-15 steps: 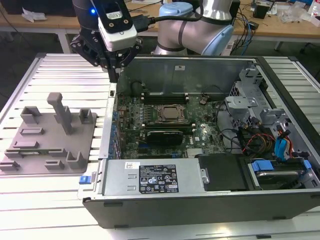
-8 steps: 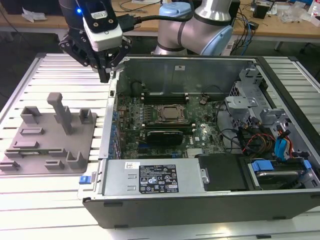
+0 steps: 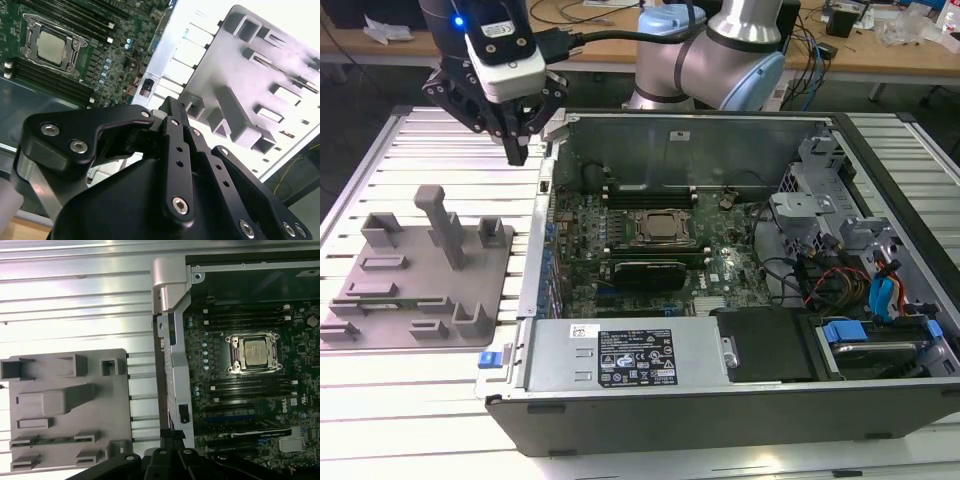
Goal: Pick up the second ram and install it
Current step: 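Reach for the second ram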
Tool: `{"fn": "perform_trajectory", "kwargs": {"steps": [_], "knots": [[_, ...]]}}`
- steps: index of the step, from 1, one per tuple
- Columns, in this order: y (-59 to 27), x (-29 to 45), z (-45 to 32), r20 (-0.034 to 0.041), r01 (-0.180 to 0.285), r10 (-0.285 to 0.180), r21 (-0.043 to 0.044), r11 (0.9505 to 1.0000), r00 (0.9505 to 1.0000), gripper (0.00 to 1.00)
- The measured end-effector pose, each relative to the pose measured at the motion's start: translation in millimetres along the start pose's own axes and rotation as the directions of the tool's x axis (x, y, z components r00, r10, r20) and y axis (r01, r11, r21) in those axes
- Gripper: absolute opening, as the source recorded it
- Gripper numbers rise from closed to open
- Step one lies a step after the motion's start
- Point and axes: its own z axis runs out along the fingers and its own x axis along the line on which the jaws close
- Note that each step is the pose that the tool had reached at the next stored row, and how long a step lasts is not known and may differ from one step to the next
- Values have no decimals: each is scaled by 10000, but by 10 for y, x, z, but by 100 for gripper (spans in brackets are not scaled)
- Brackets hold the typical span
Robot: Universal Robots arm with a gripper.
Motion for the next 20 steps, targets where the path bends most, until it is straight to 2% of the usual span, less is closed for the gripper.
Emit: {"fn": "perform_trajectory", "kwargs": {"steps": [4,12,16,18,20], "knots": [[-7,97,-3,2,1,-1,0,10000,10000,8],[-16,217,-7,4,1,-1,-1,10000,10000,8],[-27,368,-12,15,1,-1,-1,10000,10000,8],[-30,407,-13,19,1,0,-1,10000,10000,8],[-36,479,-15,26,2,-2,-2,10000,10000,8]]}}
